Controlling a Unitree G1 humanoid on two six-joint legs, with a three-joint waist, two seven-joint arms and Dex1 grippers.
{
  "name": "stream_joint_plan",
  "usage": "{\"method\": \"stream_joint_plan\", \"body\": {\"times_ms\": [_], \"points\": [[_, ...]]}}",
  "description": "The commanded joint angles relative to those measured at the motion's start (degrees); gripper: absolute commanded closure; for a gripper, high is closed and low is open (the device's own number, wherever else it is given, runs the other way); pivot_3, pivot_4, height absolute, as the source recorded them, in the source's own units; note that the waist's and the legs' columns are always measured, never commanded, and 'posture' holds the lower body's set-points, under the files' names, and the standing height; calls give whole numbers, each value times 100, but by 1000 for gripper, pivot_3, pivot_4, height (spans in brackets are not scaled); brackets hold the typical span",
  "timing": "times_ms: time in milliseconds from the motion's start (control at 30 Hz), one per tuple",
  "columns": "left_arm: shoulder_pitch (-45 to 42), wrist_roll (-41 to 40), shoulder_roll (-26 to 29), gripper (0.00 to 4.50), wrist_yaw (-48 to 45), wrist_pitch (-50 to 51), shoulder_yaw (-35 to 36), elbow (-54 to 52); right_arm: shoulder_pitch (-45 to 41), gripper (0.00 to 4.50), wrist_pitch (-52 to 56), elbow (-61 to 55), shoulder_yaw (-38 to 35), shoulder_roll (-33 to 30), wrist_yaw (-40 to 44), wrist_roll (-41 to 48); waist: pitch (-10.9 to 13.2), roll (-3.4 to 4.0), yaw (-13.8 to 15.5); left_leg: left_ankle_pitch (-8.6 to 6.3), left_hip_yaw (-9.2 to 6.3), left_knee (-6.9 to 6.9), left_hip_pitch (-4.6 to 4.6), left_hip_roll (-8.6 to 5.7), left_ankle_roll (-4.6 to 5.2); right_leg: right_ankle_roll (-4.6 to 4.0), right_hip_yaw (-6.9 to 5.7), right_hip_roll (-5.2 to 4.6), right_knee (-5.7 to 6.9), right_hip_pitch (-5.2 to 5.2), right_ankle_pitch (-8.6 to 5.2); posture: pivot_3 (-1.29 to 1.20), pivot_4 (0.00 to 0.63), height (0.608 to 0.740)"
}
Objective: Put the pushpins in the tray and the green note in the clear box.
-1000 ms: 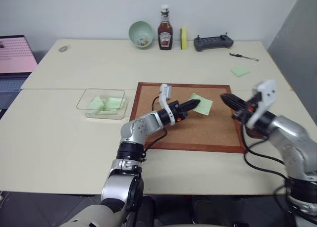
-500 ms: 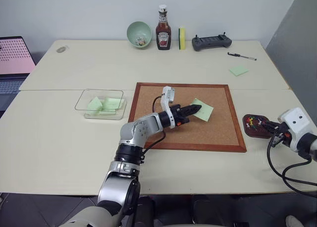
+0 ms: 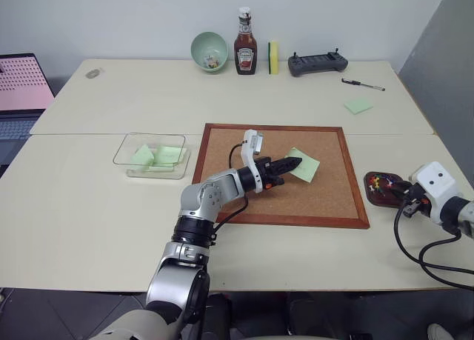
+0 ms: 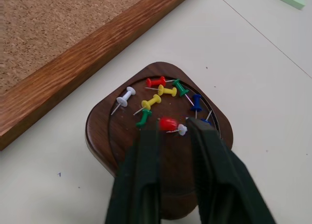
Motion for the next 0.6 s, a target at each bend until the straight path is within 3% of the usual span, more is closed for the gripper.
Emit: {"method": "stream_joint_plan", "body": {"times_ms": [33, 267, 367, 600], "points": [[-39, -5, -27, 4500, -18, -58, -23, -183, -74, 2582, 137, -246, -134, -51, 18, 48, 0, 0, 0, 0, 0, 0, 0, 0, 0, 0, 0, 0, 0, 0, 0, 0, 150, 740], [-113, -41, 6, 4500, 94, -87, 96, -279, -85, 1093, 412, -740, -427, -17, 108, 426, 0, 0, -3, 0, 0, 0, 0, 0, 0, 0, 0, 0, 1, 0, 0, 0, 150, 740], [-129, -7, 120, 4500, 348, -148, 185, -721, -198, 1093, 435, -1156, -495, 15, 337, 807, 1, -2, -10, 0, 0, 1, -1, 1, 0, 0, 1, 0, 1, -1, 0, 0, 150, 740], [126, 442, 759, 4500, 1605, -133, 497, -2401, -1226, 1093, 506, -1624, 222, 499, 684, 1512, 4, -6, -24, 0, 0, 0, 7, 7, 0, 0, 1, 3, 4, 2, 0, 0, 150, 740]]}}
